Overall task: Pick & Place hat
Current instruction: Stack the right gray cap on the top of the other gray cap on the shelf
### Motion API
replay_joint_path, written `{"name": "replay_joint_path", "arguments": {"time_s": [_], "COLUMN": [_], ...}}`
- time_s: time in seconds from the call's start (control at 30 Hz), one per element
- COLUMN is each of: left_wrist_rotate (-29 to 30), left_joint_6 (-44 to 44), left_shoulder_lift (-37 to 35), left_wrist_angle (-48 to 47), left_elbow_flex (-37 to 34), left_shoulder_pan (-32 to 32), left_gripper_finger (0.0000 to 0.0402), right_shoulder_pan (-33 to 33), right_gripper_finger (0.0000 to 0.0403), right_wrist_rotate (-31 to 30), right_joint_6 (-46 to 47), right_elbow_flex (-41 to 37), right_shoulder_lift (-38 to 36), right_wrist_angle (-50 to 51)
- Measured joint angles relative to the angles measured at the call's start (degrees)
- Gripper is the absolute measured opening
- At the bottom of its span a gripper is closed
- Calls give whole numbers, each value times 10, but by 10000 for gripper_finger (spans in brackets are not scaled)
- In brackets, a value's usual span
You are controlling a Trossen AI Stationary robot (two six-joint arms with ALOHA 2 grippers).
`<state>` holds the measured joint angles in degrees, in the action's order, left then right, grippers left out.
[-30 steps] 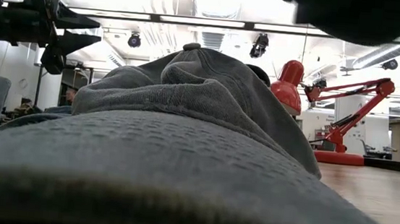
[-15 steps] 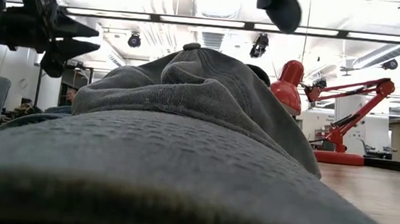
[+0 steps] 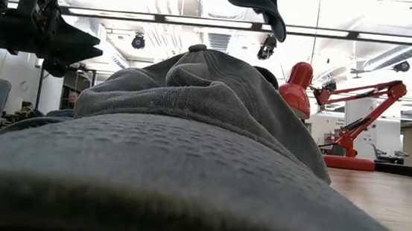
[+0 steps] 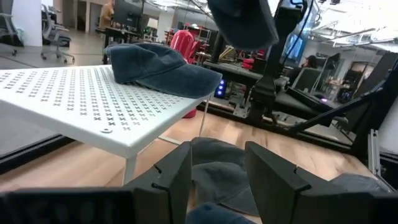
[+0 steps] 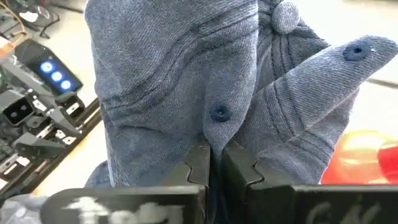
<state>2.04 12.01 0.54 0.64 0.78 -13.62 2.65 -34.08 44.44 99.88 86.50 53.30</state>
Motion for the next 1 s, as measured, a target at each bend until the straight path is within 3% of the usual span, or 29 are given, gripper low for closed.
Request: {"name": "replay_joint_path", "arguments": {"time_s": [0.13,0.47,0.67,0.8,1.0], "left_wrist_rotate": [0,2,2,2,2], "left_joint_6": [3,4,4,8,12], "left_shoulder_lift": [0,0,0,2,2], "left_wrist_angle": [0,10,15,18,18], "left_elbow_flex": [0,-1,-1,-1,-1], "left_shoulder_pan": [0,0,0,0,0], "left_gripper_finger": [152,152,152,152,152], "right_shoulder_pan": [41,60,84,121,155], "right_gripper_finger": [13,13,13,13,13], "right_wrist_rotate": [43,41,33,44,93], "right_joint_6": [-2,-19,-59,-56,-45], "right_elbow_flex": [2,2,11,90,280], "right_shoulder_lift": [0,3,49,106,204], "right_wrist_angle": [1,-4,-50,17,145]}}
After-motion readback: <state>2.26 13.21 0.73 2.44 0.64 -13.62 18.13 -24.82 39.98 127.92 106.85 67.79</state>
